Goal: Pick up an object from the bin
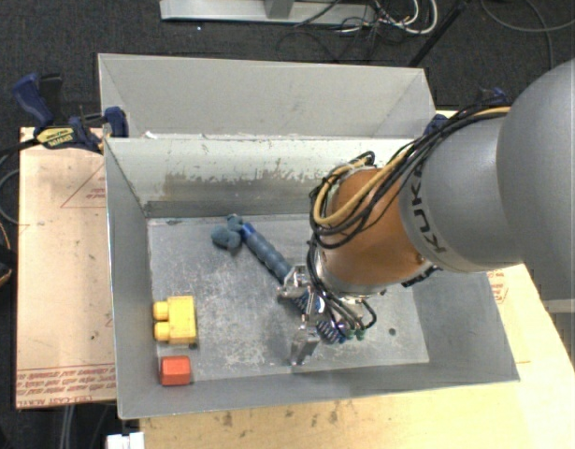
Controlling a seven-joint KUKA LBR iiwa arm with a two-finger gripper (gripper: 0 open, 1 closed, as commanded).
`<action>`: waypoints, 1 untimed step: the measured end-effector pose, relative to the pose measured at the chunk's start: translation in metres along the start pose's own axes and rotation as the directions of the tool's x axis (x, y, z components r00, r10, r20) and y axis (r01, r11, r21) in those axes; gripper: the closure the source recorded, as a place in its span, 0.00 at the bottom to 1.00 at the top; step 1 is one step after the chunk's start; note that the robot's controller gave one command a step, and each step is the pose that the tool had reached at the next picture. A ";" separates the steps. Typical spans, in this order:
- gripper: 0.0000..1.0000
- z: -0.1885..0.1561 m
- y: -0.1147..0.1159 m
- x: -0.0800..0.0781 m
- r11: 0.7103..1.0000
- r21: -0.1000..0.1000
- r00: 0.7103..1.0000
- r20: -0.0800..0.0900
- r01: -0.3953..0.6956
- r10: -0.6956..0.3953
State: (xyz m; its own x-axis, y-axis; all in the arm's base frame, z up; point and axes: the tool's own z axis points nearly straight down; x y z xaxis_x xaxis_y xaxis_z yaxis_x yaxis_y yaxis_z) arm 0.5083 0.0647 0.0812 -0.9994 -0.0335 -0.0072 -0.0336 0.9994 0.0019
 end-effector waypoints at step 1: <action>0.00 0.002 -0.026 -0.008 0.998 -0.003 0.998 0.001 0.069 -0.069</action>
Offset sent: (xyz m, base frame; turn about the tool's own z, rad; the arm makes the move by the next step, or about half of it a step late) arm 0.0062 -0.0284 -0.0039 -0.0687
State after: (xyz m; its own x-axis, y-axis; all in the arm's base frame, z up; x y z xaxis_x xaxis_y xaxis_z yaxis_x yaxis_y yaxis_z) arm 0.5168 0.0387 0.0795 -0.9947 -0.1025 -0.0086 -0.1026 0.9947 0.0045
